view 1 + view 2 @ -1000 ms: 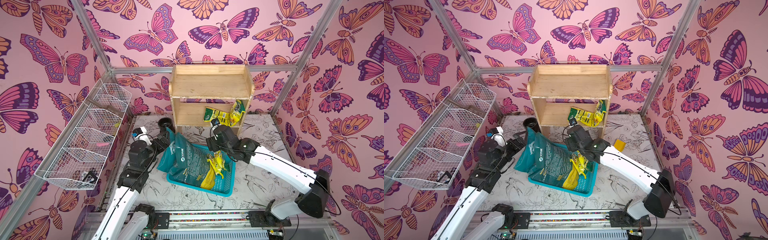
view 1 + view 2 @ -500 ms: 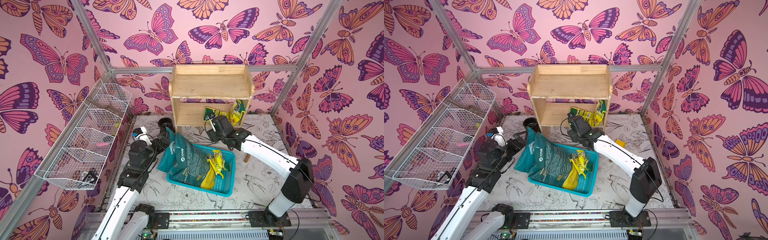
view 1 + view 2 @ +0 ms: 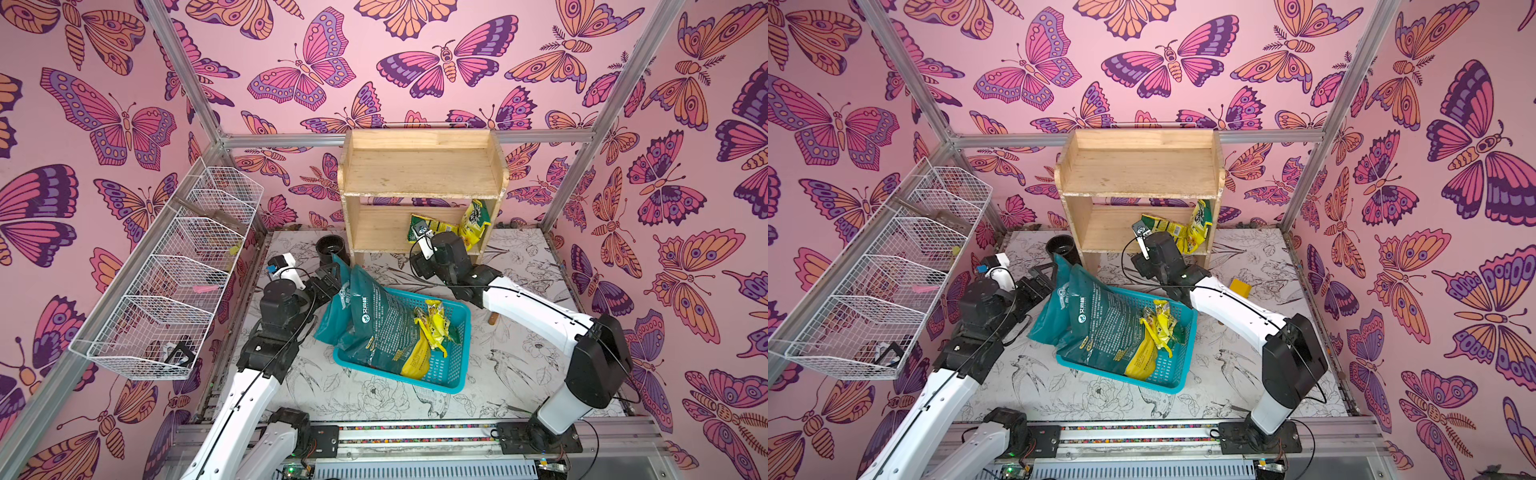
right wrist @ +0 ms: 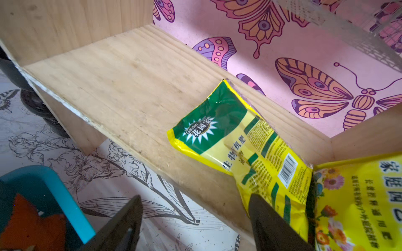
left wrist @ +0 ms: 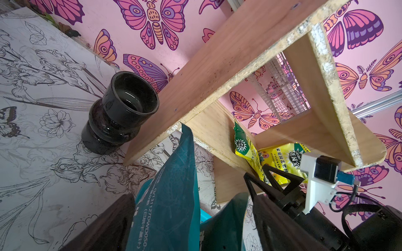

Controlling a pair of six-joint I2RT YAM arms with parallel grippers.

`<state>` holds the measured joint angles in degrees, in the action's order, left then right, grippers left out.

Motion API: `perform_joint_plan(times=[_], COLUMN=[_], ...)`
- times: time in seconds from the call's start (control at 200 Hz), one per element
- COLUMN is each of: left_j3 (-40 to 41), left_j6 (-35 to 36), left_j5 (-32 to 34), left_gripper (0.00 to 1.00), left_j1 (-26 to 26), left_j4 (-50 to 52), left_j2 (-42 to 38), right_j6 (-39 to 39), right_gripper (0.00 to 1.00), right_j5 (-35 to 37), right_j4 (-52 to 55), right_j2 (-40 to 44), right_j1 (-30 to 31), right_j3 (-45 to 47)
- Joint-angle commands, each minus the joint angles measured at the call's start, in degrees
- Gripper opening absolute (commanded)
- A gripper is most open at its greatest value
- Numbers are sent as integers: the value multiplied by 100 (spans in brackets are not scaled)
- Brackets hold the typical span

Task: Take down the fertilizer bag from the shelf
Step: Pick up the fertilizer bag from the shelf.

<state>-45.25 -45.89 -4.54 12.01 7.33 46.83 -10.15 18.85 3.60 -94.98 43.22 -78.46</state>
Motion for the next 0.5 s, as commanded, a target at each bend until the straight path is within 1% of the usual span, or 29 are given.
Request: perform_joint_plan(times=[0.0,0.325,0.496], left_j3=[96,97,120], left_j6=[131,177,194], left_j5=[47,69,87], left_gripper=[92,92,92], left_j1=[12,12,9], left_j4=[-85,-101,-106], left_j2=[28,30,4], right_j6=[92,238,458], right_gripper=[80,83,82], right_j5=[-216,-50,-8], right_j4=[-204,-266,-152], right_j2=[-178,-748,-880], right_j1=[-167,-406,-538], right_j3=[-252,-692,-715])
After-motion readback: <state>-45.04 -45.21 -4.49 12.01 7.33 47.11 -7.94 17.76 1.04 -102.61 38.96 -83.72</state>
